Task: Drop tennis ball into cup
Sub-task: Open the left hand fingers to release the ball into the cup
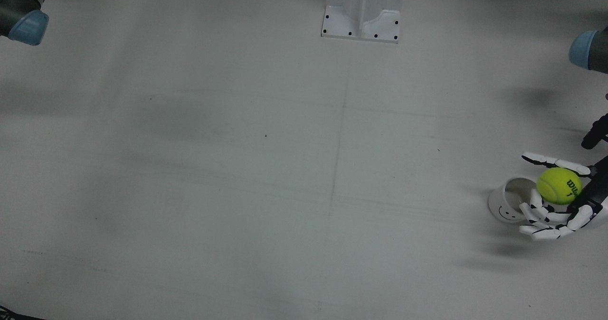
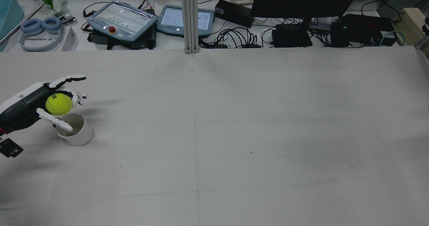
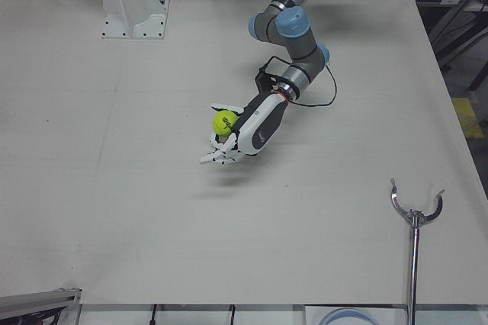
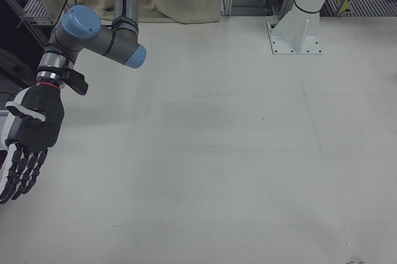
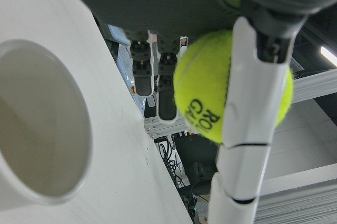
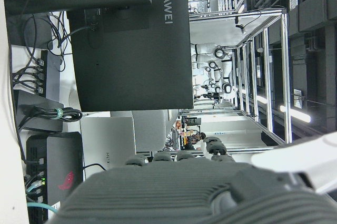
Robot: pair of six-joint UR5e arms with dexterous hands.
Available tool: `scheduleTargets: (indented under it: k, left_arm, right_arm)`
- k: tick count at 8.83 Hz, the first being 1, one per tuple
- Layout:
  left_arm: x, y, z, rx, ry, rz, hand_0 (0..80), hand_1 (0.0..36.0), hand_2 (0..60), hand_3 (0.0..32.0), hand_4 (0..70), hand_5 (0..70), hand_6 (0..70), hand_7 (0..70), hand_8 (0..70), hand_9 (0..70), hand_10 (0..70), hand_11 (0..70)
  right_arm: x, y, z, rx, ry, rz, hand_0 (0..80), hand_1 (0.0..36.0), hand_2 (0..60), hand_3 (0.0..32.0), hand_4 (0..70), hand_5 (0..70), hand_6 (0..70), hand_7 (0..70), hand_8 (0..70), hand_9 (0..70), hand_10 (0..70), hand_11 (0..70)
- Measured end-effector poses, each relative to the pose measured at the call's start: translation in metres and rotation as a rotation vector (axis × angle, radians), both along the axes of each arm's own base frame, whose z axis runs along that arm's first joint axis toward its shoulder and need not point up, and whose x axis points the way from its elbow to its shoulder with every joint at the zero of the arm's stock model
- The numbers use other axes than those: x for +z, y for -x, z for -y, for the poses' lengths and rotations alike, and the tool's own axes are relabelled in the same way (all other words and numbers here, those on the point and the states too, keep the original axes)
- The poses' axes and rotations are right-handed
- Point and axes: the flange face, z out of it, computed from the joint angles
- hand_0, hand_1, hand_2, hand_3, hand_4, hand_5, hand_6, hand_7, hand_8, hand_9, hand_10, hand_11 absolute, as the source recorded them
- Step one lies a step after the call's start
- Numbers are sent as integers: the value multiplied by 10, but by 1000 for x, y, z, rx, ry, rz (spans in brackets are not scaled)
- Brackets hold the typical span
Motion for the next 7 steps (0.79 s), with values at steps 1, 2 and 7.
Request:
scheduleTargets:
  k: [1, 2, 7]
  left_arm:
    - [5, -9, -3, 6, 5, 1, 700, 263, 43, 0, 56, 198, 619, 700, 341, 451, 162, 264]
    - [7, -15, -5, 10, 8, 1, 702, 261, 47, 0, 56, 206, 654, 695, 347, 449, 162, 264]
    - [16, -21, -3, 13, 18, 7, 655, 281, 38, 0, 26, 139, 280, 301, 140, 193, 115, 197]
  right_arm:
    - [0, 0, 0, 0, 0, 0, 0, 0, 0, 0, 0, 0, 0, 0, 0, 0, 0, 0]
    - [0, 0, 0, 0, 0, 0, 0, 0, 0, 0, 0, 0, 0, 0, 0, 0, 0, 0]
    - [0, 0, 0, 0, 0, 0, 0, 0, 0, 0, 0, 0, 0, 0, 0, 0, 0, 0]
